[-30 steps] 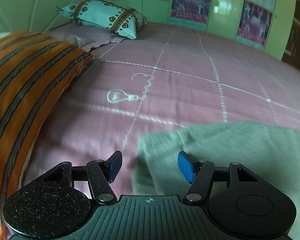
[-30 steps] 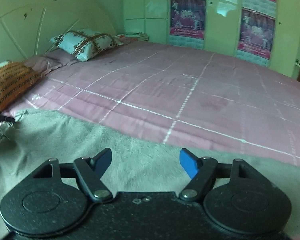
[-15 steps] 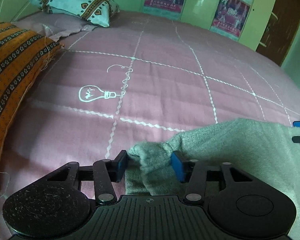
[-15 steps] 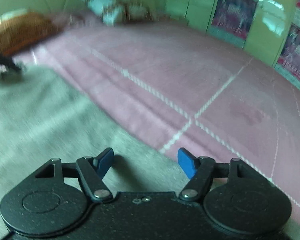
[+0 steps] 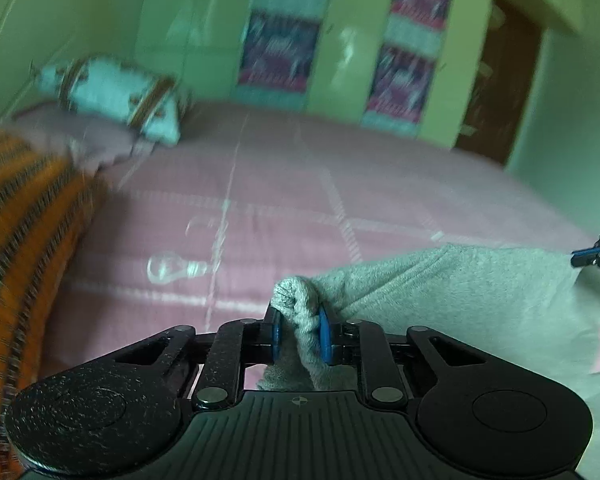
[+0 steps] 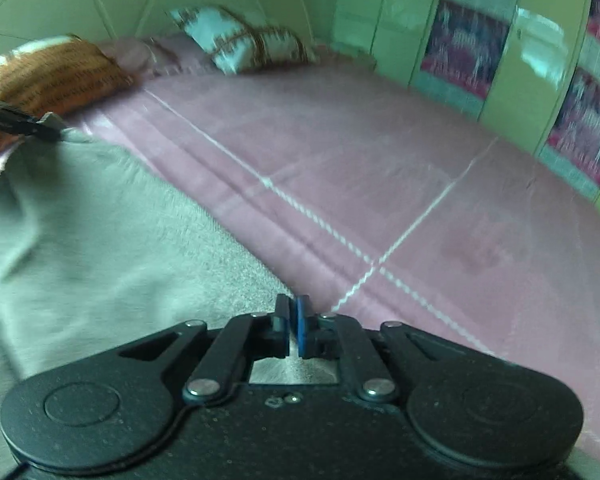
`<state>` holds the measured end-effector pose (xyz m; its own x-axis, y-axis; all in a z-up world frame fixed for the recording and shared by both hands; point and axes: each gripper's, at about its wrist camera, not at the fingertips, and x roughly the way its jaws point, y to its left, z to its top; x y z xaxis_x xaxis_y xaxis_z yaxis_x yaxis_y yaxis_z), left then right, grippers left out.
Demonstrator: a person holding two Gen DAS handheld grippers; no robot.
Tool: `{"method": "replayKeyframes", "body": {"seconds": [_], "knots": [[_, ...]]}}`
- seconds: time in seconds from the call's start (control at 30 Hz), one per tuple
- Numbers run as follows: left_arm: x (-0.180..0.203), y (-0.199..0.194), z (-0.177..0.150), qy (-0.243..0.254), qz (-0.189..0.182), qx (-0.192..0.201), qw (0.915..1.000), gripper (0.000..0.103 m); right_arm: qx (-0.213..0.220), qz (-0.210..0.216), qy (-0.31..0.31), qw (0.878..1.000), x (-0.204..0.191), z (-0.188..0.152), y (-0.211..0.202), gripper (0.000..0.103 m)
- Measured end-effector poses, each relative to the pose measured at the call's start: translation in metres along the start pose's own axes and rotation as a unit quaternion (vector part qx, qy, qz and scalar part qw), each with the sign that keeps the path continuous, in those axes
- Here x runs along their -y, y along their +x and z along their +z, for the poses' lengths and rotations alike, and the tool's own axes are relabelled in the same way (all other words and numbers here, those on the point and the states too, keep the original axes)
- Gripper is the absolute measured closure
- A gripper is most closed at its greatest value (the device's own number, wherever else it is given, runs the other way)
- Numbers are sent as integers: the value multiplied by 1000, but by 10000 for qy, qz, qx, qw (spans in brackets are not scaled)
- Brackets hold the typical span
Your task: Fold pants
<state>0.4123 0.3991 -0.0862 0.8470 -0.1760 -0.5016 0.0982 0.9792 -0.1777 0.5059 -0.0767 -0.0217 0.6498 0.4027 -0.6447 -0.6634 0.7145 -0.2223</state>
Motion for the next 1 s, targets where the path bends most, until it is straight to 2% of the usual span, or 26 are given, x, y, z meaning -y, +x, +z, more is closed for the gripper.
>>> {"method": "replayKeyframes", "body": {"seconds": [0.17, 0.3, 0.37, 0.43, 0.5, 0.53, 0.63, 0.7, 0.77, 0.83, 0.87, 1.0], "knots": [[11, -67, -10, 363, -293, 412, 9981, 84, 374, -263, -571, 9973, -46, -20, -95, 103], [26, -126, -54, 524, -343, 442, 9971, 84, 418, -334, -1013, 9934, -105, -61, -156, 103], [31, -154, -90, 357, -250, 381, 9983, 84, 323, -338, -1323, 9901, -141, -94, -174, 103], [32, -173, -124, 59, -113, 283, 9995, 84, 187, -143, -1216, 9923, -169, -131, -183, 103], [36, -179, -153, -226, 431, -139, 9987, 84, 66, -54, -1000, 9950, -189, -162, -185, 103], [37, -188, -167, -443, 611, -126, 9971, 84, 7, -156, -769, 9969, -194, -172, -186, 98], [41, -212, -184, -1201, 911, -16, 9886, 84, 119, -220, 421, 9988, -183, -181, -199, 96], [53, -228, -188, -1549, 900, 173, 9837, 84, 250, -296, 1035, 9939, -171, -179, -207, 95], [61, -234, -186, -1972, 686, 355, 9773, 84, 410, -359, 1522, 9868, -157, -178, -214, 93], [67, -223, -178, -2365, 513, 286, 9698, 84, 517, -374, 2254, 9722, -136, -178, -214, 90], [70, -215, -175, -2488, 463, 203, 9672, 84, 513, -393, 2687, 9610, -123, -178, -211, 86], [74, -181, -169, -2888, 693, -117, 9548, 84, 433, -160, 4174, 9075, -84, -195, -194, 77]]}}
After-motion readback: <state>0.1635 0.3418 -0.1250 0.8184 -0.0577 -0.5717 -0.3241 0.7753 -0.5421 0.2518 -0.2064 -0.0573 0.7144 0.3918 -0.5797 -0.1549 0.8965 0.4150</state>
